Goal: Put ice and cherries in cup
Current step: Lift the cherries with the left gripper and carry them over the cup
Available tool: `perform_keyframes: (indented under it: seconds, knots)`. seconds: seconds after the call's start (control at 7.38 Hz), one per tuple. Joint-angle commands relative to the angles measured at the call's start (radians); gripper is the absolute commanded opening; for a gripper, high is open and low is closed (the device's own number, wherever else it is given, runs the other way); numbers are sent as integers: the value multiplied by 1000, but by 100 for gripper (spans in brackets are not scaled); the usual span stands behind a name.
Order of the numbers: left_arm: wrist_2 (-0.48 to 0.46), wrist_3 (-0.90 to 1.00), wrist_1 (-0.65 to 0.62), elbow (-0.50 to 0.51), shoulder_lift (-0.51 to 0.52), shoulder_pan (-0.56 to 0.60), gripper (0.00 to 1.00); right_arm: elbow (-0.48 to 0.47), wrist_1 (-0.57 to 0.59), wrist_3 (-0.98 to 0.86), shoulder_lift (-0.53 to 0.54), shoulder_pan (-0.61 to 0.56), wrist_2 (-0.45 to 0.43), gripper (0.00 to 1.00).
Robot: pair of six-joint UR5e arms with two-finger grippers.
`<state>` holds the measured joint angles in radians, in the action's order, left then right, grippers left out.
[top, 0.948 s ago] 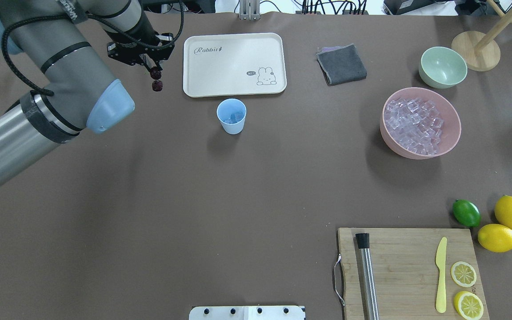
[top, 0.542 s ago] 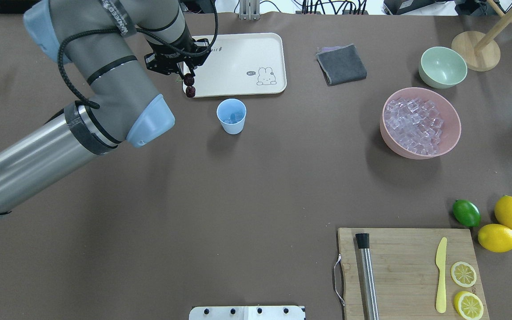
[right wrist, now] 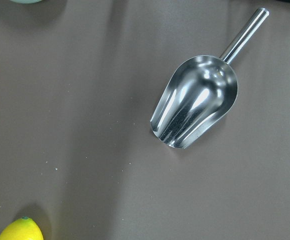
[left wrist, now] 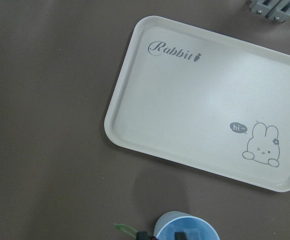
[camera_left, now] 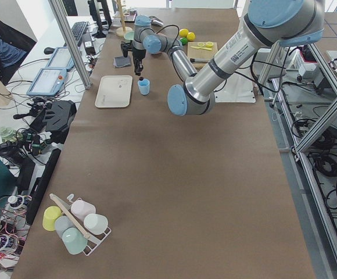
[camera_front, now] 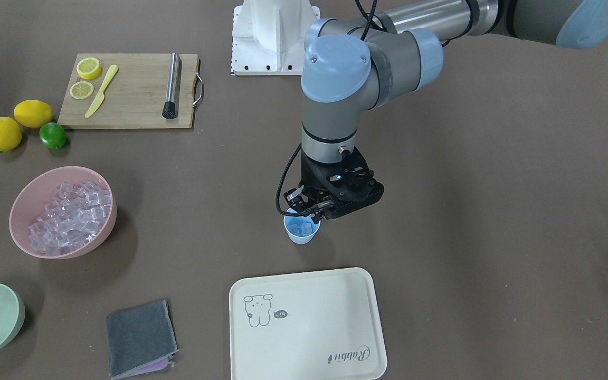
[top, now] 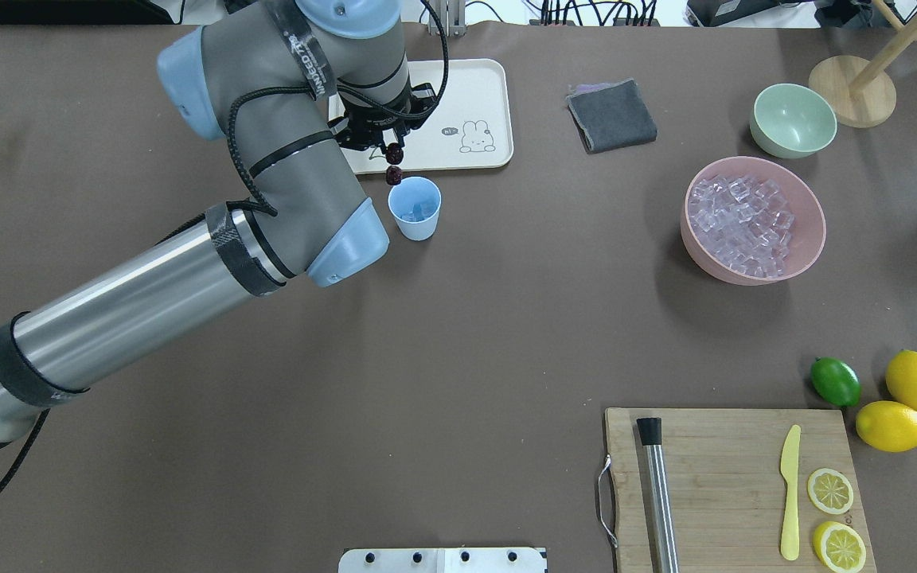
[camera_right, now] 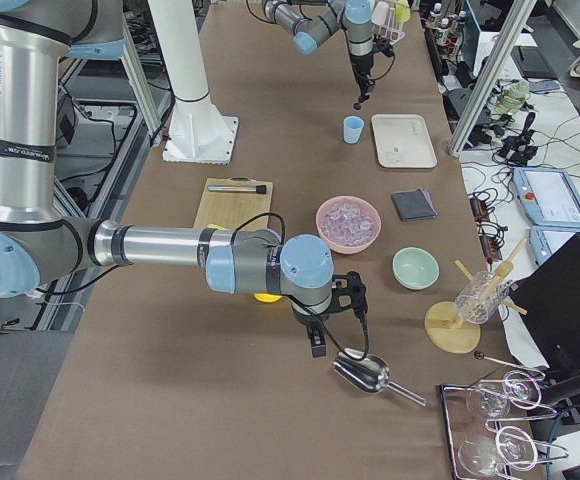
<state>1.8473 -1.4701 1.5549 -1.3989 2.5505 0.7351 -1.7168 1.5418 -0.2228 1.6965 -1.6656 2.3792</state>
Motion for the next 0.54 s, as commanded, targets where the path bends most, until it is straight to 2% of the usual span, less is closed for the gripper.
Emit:
perform_keyframes:
  seconds: [0.0,0.14,0.27,0.41]
  knots:
    - [-22,-44,17,28,22,-25,29,-4,0,-3,0,0,0,99]
    - [-34,-53,17,28,22,-26,30,-6,0,-3,2,0,0,99]
    - [-33,-49,16,26,24,-25,57,-6,0,-3,2,0,2,99]
    - [-33,-41,13,24,22,-25,97,-6,0,-4,3,0,0,99]
